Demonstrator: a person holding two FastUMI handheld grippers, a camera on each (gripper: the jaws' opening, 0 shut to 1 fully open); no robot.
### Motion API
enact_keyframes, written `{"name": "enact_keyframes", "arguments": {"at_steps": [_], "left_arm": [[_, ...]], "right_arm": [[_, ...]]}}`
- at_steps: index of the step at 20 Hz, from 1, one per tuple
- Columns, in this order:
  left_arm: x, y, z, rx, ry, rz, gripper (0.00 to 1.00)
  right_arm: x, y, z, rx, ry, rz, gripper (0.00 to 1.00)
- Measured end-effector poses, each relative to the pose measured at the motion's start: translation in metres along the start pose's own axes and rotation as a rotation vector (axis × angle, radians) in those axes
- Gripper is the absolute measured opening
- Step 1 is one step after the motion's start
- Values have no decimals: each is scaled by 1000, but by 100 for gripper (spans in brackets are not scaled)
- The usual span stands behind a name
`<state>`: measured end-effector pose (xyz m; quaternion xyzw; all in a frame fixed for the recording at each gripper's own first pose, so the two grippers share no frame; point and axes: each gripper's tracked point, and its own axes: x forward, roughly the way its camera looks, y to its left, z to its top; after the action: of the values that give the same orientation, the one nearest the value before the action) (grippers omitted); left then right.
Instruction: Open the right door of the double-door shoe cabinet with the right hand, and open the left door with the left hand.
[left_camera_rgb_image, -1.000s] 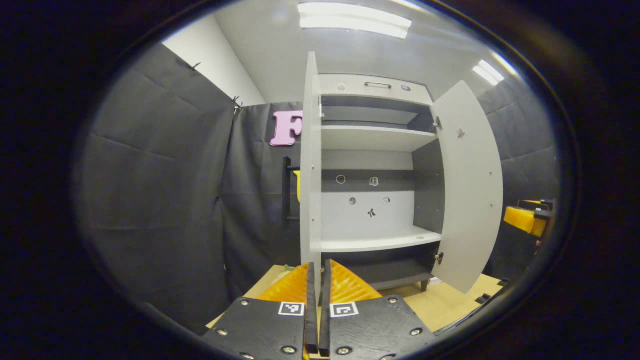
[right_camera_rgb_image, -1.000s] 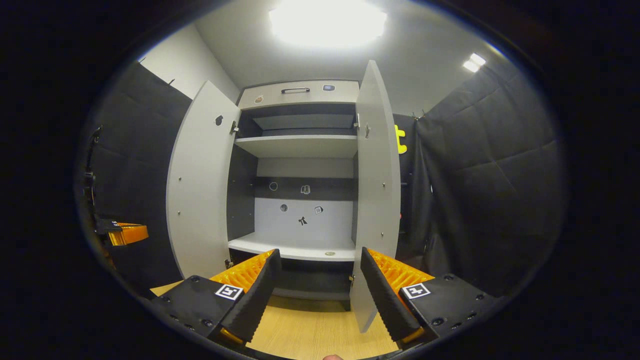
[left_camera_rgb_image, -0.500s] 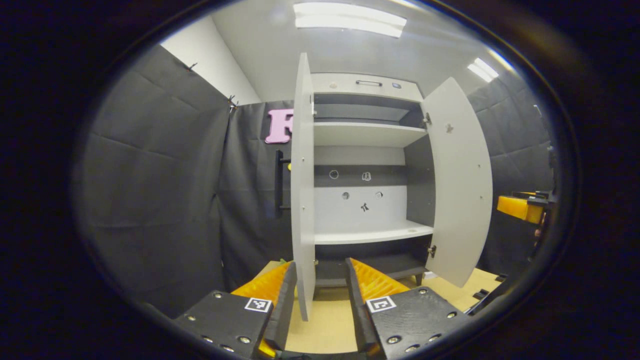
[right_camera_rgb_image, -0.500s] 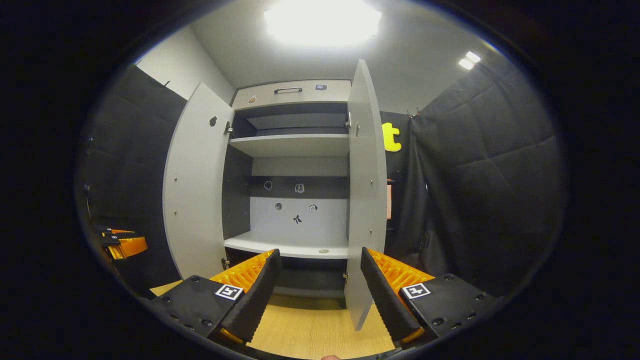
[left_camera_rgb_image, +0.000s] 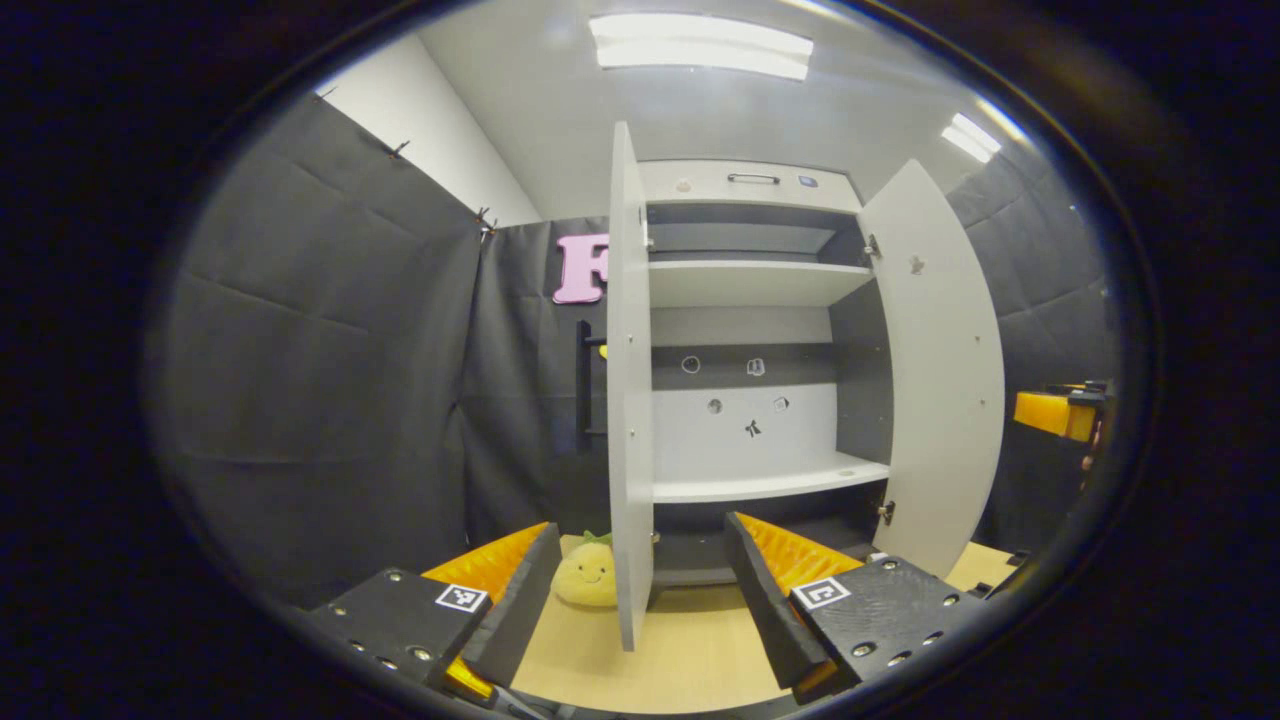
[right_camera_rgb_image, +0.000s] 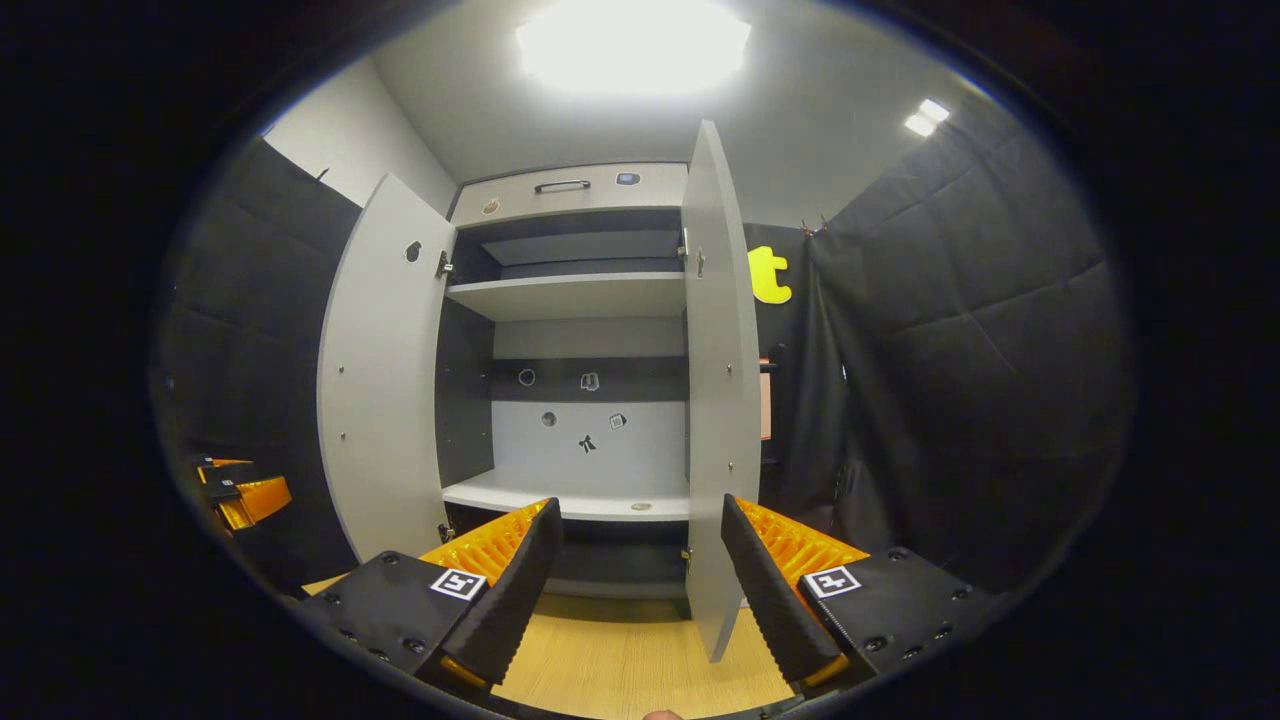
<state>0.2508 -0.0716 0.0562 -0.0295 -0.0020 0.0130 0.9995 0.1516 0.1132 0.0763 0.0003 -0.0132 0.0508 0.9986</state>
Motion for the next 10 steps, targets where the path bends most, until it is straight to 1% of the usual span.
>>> {"name": "enact_keyframes", "arguments": {"at_steps": [2, 3, 10], "left_arm": [[0, 0, -1, -4, 2, 6, 94], [0, 1, 0, -3, 2, 9, 94], [3, 9, 5, 16, -28, 39, 94]], "right_arm": [[1, 0, 0, -3, -1, -1, 96], [0, 0, 0, -4, -3, -2, 99], [1, -3, 2, -5, -10, -7, 99]]}}
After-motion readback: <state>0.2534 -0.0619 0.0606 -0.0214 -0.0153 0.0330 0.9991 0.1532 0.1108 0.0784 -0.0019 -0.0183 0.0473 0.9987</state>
